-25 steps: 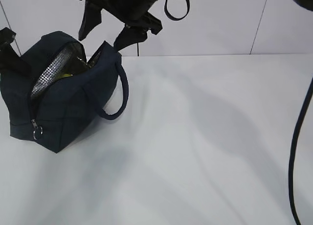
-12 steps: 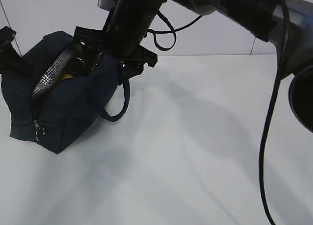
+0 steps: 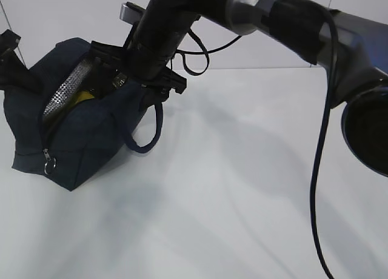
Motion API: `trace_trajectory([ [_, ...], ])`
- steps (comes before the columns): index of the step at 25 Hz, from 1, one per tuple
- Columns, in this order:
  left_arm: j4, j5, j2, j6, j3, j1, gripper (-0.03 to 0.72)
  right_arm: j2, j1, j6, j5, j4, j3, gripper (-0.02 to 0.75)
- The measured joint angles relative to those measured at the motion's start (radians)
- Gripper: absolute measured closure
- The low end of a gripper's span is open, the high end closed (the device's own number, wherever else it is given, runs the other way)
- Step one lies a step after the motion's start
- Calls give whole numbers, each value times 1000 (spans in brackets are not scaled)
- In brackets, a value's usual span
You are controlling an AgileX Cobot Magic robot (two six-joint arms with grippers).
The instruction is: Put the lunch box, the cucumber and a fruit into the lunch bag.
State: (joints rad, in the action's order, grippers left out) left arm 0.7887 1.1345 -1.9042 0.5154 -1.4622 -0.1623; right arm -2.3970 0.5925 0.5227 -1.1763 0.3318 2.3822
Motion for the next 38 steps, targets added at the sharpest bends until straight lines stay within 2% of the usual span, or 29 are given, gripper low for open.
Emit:
trace_trajectory([
  [31, 37, 23, 0, 0, 0, 0, 692, -30, 0, 3, -57, 3, 0, 183],
  [33, 37, 23, 0, 0, 0, 0, 692, -30, 0, 3, -57, 3, 0, 213],
  [38, 59, 25, 0, 0, 0, 0, 692, -30, 0, 3, -57, -7, 0, 385],
])
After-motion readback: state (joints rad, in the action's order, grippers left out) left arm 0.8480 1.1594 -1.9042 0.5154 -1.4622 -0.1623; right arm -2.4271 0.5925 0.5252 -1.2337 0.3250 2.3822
